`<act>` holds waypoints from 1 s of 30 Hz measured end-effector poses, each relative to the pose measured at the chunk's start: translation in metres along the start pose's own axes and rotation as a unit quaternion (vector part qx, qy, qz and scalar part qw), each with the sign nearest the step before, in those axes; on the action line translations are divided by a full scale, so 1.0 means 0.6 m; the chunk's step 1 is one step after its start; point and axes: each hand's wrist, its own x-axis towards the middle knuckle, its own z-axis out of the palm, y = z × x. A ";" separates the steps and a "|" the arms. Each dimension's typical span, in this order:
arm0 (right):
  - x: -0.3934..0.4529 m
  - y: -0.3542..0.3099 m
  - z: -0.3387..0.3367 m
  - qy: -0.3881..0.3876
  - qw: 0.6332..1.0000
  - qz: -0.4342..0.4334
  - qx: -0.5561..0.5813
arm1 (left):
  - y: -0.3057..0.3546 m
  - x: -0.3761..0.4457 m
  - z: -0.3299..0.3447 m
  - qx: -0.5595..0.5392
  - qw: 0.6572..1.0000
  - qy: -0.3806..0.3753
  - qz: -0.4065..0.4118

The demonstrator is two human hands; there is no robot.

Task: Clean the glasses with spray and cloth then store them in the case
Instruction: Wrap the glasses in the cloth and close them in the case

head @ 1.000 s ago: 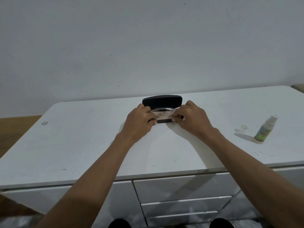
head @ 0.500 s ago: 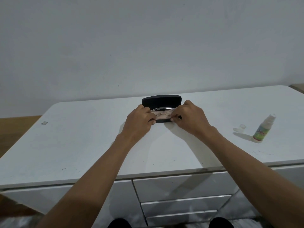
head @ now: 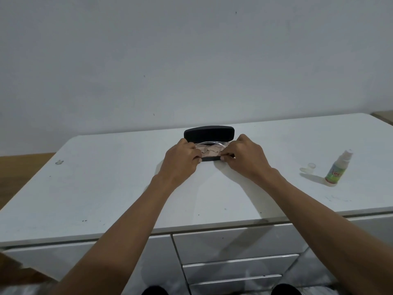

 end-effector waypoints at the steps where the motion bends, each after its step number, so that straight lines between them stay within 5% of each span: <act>1: 0.000 0.000 -0.001 0.013 1.000 -0.004 0.011 | 0.000 -0.001 -0.001 -0.007 1.000 0.002 0.000; 6: 0.015 -0.011 -0.017 0.127 0.988 0.040 0.078 | 0.006 0.005 -0.014 -0.050 0.992 0.106 -0.036; 9: 0.041 -0.012 -0.033 0.179 0.963 0.133 0.150 | -0.001 0.030 -0.022 -0.127 0.964 0.163 -0.169; 15: 0.075 -0.001 -0.039 0.050 0.925 0.250 0.283 | -0.027 0.074 -0.025 -0.282 0.891 0.032 -0.355; 21: 0.077 0.002 -0.031 0.053 0.888 0.270 0.369 | -0.034 0.073 -0.017 -0.388 0.831 0.041 -0.397; 30: 0.031 0.014 -0.031 0.016 0.900 0.229 0.371 | -0.043 0.026 -0.015 -0.465 0.815 0.017 -0.345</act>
